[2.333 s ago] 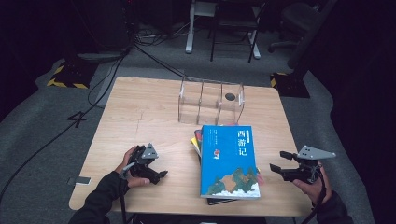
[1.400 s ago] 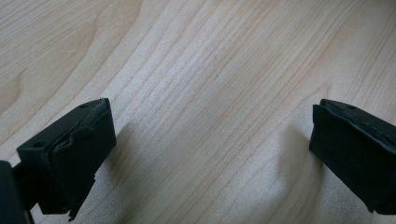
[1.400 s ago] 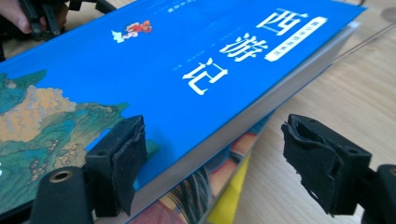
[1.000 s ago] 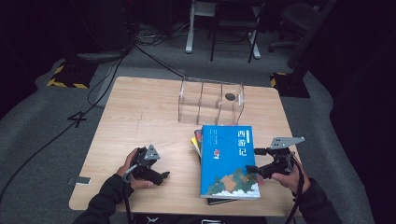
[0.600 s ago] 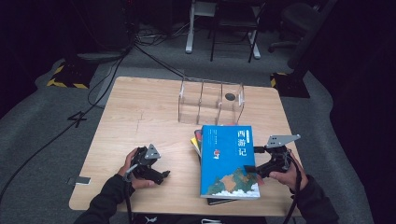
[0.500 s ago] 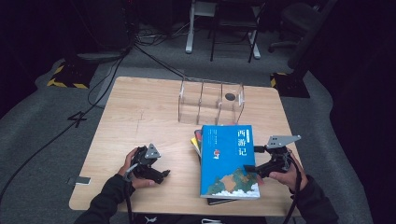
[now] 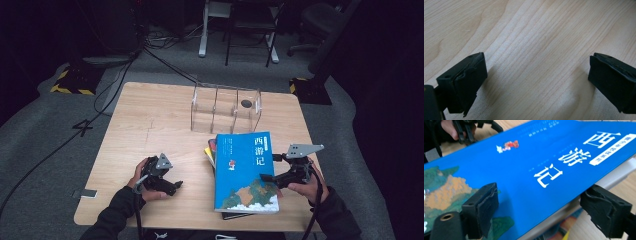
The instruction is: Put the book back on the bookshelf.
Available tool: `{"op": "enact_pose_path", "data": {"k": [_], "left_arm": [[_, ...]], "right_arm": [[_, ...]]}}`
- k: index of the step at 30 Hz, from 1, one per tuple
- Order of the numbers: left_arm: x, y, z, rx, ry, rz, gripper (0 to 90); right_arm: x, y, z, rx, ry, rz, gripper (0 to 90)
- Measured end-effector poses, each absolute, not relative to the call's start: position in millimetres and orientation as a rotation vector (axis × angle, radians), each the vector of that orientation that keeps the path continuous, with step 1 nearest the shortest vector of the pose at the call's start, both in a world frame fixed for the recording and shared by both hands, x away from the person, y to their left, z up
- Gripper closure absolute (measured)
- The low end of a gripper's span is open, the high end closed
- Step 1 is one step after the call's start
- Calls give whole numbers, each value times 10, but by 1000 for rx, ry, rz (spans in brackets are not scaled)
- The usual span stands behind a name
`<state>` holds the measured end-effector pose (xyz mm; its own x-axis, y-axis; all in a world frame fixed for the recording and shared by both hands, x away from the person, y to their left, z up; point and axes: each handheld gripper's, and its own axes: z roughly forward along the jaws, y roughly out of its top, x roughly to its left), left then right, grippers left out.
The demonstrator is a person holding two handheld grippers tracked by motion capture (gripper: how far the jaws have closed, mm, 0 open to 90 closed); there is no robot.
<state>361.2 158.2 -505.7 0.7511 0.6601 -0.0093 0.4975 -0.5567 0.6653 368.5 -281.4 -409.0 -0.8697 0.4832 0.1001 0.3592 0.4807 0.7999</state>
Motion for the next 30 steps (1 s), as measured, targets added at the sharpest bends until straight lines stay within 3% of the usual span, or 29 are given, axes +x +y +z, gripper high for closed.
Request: {"op": "enact_pose_path", "data": {"k": [8,14,17,20,25,27,29,30], "left_arm": [[3606,1580,-5055,2280,856,316,29],[3606,1566,-5056,2278,846,313,42],[3605,1566,-5056,2277,846,312,44],[3595,1567,-5054,2274,838,315,58],[3577,1547,-5035,2274,830,314,112],[3566,1505,-5023,2271,802,311,197],[3567,1431,-5024,2282,777,294,199],[3564,1406,-5021,2289,767,297,196]], "right_arm": [[3761,-2742,-4113,725,2621,1352,183],[3939,-2551,-4132,693,2632,1374,243],[3979,-2519,-4126,708,2620,1367,310],[3960,-2555,-4110,706,2613,1356,464],[3900,-2608,-4104,680,2633,1375,520],[3887,-2624,-4100,674,2639,1381,536],[3887,-2630,-4096,688,2648,1372,515],[3883,-2636,-4091,706,2656,1356,464]]}}
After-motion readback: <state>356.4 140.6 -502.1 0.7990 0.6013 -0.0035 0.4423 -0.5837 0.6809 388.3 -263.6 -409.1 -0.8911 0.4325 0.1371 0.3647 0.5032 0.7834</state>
